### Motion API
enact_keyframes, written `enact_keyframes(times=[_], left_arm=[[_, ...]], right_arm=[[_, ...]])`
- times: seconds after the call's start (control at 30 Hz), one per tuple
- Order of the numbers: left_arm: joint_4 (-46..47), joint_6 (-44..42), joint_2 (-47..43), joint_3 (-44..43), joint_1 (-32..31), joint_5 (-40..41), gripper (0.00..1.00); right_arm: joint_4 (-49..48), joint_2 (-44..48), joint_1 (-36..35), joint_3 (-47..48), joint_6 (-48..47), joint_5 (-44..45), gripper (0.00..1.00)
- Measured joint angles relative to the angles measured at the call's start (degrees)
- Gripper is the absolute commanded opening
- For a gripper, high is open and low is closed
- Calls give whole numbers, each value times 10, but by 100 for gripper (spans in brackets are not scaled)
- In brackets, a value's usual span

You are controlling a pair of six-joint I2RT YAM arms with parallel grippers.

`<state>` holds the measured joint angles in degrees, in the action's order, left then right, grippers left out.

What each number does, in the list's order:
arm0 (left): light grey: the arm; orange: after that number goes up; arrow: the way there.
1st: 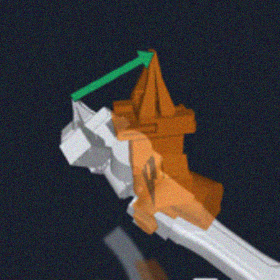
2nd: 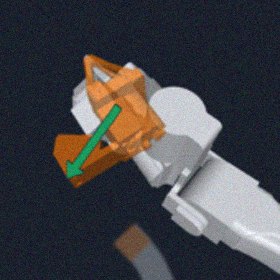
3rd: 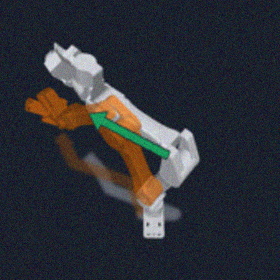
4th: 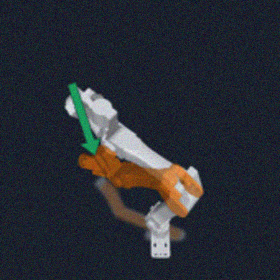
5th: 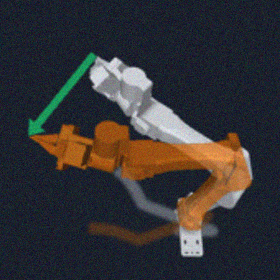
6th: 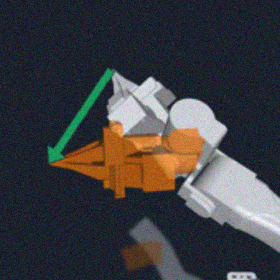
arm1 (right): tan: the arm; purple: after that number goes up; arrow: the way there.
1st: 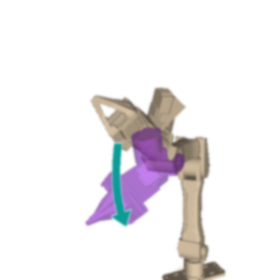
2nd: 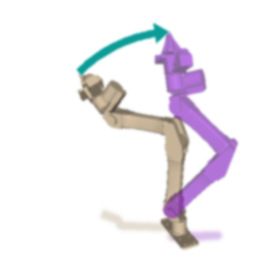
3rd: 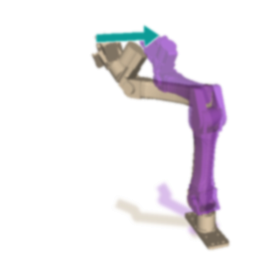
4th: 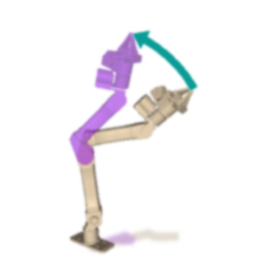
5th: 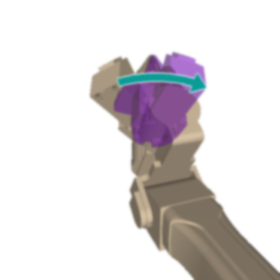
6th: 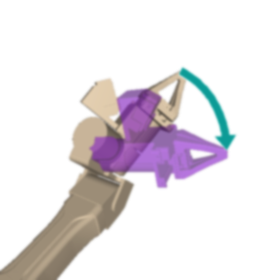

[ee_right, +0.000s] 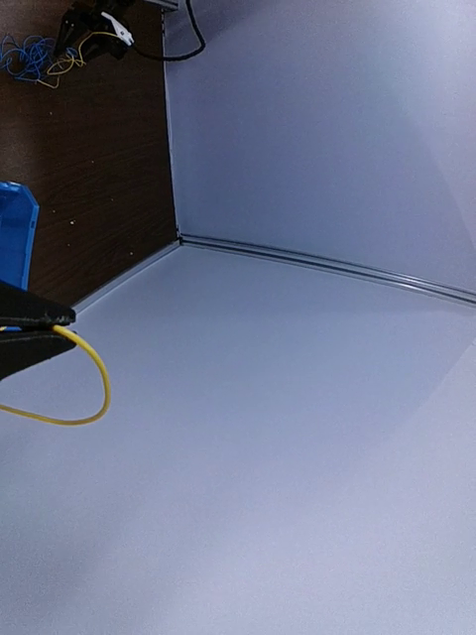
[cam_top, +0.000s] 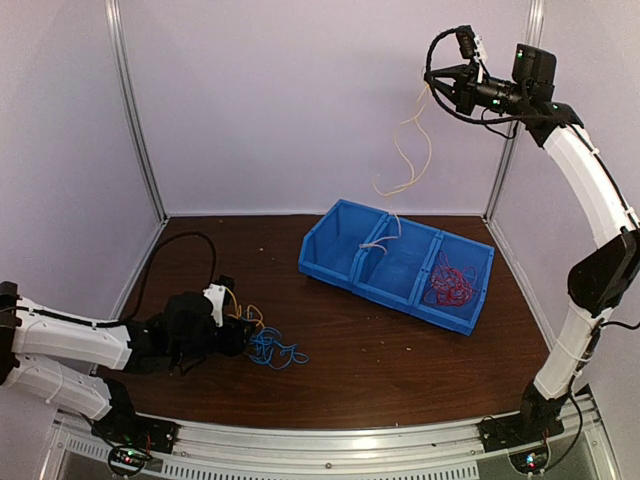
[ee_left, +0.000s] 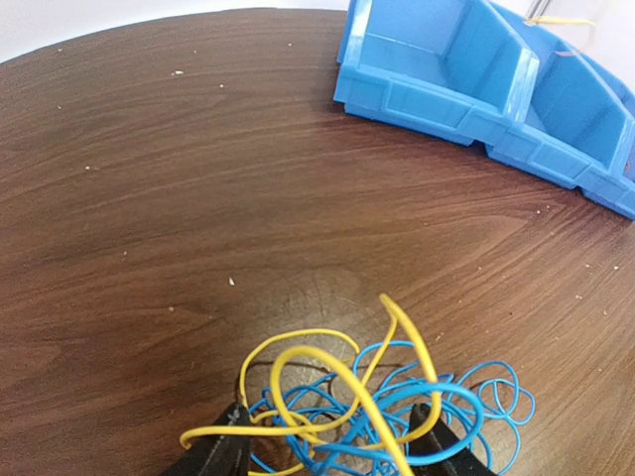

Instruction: Untangle the cables

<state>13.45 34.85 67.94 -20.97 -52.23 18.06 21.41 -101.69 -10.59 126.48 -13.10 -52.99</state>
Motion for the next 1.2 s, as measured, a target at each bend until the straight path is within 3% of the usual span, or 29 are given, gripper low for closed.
enact_keyframes(times=[0.83,1.2], left_arm=[[2,0,12,0,0,0,55],[0,0,10,0,0,0,55]], right_arm=[[-9,1,0,-40,0,-9,0],[-57,19,0,-187,-2,-7,0]])
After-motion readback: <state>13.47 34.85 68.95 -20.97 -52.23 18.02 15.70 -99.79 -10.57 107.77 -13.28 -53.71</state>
